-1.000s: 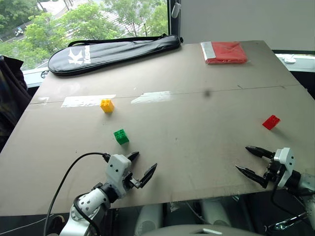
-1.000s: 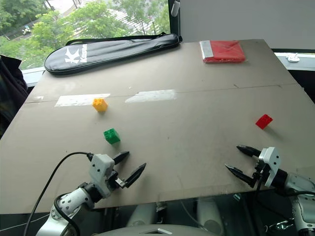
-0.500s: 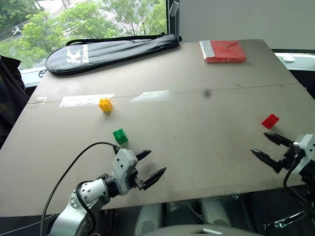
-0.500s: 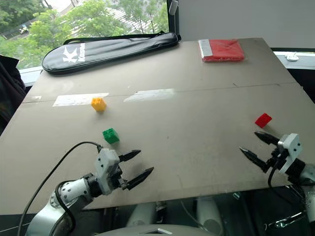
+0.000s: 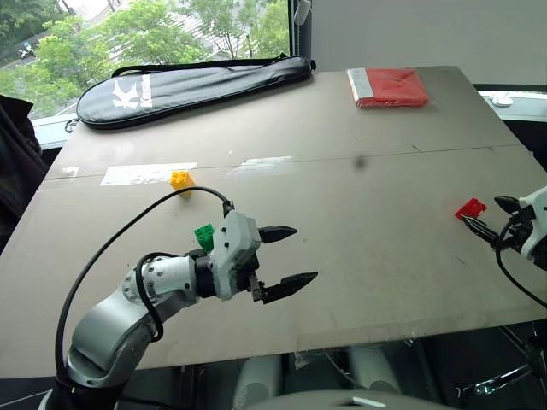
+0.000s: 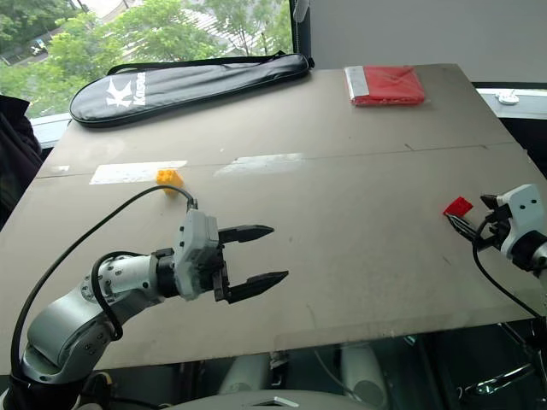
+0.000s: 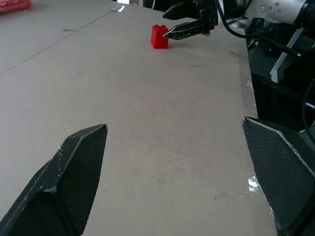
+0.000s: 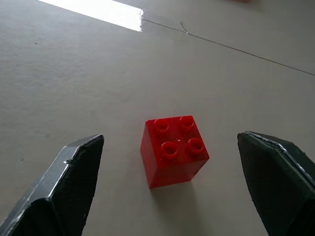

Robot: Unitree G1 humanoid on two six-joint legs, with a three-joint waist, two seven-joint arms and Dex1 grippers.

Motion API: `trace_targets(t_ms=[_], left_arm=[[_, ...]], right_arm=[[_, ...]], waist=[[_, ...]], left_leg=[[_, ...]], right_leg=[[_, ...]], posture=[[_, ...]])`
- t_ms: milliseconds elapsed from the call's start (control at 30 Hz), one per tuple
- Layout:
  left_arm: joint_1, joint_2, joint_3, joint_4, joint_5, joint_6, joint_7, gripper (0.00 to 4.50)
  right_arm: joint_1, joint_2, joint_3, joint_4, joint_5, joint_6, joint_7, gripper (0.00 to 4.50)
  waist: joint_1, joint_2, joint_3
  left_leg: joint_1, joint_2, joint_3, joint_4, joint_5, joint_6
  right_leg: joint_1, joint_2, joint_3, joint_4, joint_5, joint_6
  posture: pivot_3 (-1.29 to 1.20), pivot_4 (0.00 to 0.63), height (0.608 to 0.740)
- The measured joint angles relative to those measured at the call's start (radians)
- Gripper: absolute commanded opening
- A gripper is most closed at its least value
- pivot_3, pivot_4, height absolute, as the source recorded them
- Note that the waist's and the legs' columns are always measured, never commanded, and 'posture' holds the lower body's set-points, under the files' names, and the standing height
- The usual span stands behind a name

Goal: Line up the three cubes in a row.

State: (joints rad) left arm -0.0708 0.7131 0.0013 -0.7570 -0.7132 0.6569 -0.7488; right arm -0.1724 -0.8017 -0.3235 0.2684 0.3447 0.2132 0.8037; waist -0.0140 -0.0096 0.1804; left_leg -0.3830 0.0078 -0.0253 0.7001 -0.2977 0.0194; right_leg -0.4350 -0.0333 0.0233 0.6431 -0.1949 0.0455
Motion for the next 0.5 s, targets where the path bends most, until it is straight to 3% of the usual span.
trace_targets(t_ms=[233, 467, 500], left_arm=[[-0.049, 0.009, 0.0, -0.024, -0.039, 0.057, 0.044, 4.47], [-0.08, 0.024, 0.02, -0.024, -0.057, 0.08, 0.07, 4.5], [-0.08, 0.029, 0.02, -0.023, -0.056, 0.081, 0.069, 4.5]], right_arm=[[-0.118, -0.046, 0.062, 0.128, -0.016, 0.053, 0.102, 4.5], [-0.119, -0.052, 0.09, 0.144, -0.021, 0.071, 0.174, 1.39], [-0.116, -0.052, 0.09, 0.139, -0.021, 0.072, 0.173, 1.28]], waist=[[0.0, 0.0, 0.0], [0.001, 0.0, 0.0], [0.0, 0.0, 0.0]], left_leg=[[0.0, 0.0, 0.0, 0.0, 0.0, 0.0], [0.0, 0.0, 0.0, 0.0, 0.0, 0.0], [0.0, 0.0, 0.0, 0.0, 0.0, 0.0]], right_leg=[[0.0, 0.0, 0.0, 0.0, 0.0, 0.0], [0.0, 0.0, 0.001, 0.0, 0.0, 0.0], [0.0, 0.0, 0.001, 0.0, 0.0, 0.0]], posture=[[0.0, 0.15, 0.701], [0.0, 0.15, 0.701], [0.0, 0.15, 0.701]])
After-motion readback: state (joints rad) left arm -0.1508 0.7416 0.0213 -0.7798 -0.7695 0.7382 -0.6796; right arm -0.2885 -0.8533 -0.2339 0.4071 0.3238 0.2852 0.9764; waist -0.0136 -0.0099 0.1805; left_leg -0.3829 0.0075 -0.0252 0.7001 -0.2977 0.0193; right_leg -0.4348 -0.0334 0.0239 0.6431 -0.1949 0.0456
